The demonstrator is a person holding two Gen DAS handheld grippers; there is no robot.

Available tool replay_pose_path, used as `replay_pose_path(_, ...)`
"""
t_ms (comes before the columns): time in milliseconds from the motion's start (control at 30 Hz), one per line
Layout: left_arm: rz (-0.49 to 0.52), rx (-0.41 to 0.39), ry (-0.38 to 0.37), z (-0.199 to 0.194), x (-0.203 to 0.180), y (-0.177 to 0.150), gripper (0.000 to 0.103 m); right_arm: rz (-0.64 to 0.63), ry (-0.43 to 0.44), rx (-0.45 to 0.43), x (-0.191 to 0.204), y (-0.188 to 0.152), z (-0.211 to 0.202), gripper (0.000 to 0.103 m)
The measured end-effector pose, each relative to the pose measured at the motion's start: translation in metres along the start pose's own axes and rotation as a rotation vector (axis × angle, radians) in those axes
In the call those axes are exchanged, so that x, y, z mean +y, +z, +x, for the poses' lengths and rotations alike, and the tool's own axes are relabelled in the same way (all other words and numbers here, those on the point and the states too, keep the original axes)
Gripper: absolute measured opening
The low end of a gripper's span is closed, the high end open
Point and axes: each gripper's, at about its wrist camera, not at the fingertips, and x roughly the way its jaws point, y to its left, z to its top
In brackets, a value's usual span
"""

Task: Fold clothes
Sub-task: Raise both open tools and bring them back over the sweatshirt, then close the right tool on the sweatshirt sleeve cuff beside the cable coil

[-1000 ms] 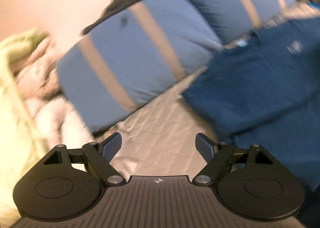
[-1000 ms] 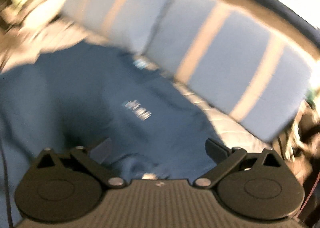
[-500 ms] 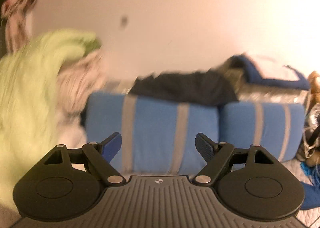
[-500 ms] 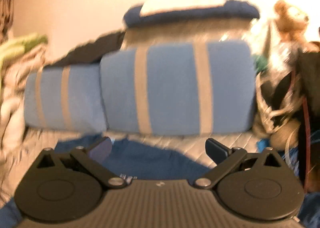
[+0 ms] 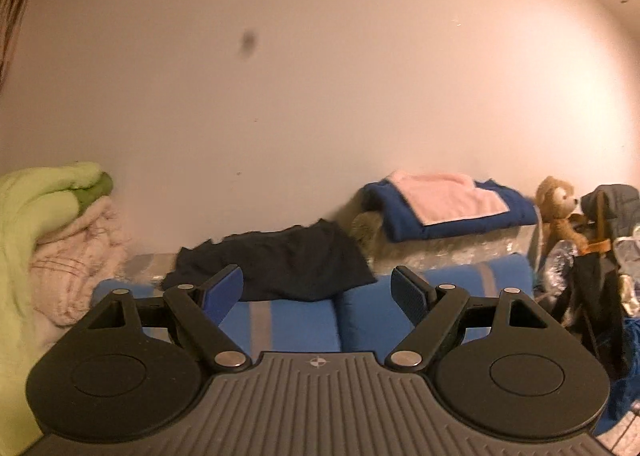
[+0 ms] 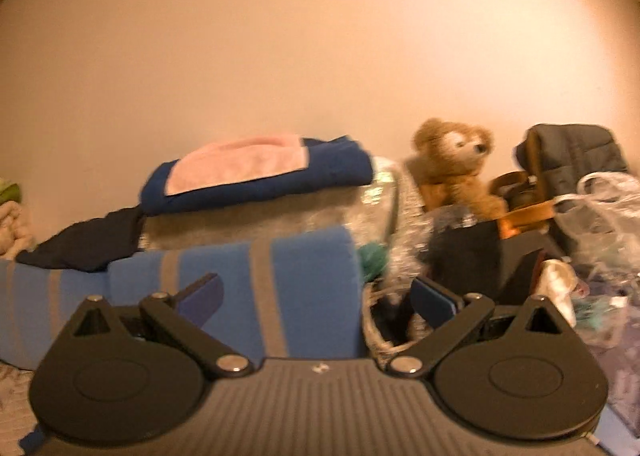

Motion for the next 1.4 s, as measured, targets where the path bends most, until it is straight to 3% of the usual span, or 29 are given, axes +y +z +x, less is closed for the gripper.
replay_pose_path(167,-0.001,0.051,-0.053,0.026,-0.029,-0.040,0.082,-0.012,-0.069,0.046,-0.023,-0.017,-0.004,0.103)
replay_pose_path(267,-0.023,0.120,-0.112,0.051,-0.056,-0.088,0.082,-0.078,-0.137,0.132,-0.026,-0.048,0.003,0.103)
replay_pose_path(467,-0.048,0.337,-0.240,0.109,-0.122,-0.191,0.082,-0.173,-0.262,0.338,-0.023,-0.127,0.022,0.103)
replay_pose_path(633,-0.045,0.428,-0.310,0.132,-0.165,-0.239,0.082,-0.225,-0.327,0.425,-0.027,-0.173,0.025,0.103)
replay_pose_path(867,-0.033,0.420,-0.364,0.131,-0.190,-0.292,0.082,-0.266,-0.392,0.478,-0.042,-0.202,0.017,0.103)
replay_pose_path(967,-0.072,0.398,-0.382,0.129,-0.187,-0.312,0.082,-0.258,-0.410,0.479,-0.051,-0.212,0.012,0.103)
replay_pose_path(1033,-0.075,0.414,-0.351,0.129,-0.185,-0.317,0.082,-0.254,-0.416,0.466,-0.057,-0.219,0.008,0.103)
replay_pose_path(1167,-0.083,0.350,-0.354,0.119,-0.181,-0.309,0.082,-0.214,-0.428,0.457,-0.076,-0.237,0.000,0.103)
replay_pose_path(1400,-0.051,0.403,-0.335,0.123,-0.190,-0.319,0.082,-0.027,-0.410,0.446,-0.120,-0.271,-0.004,0.097)
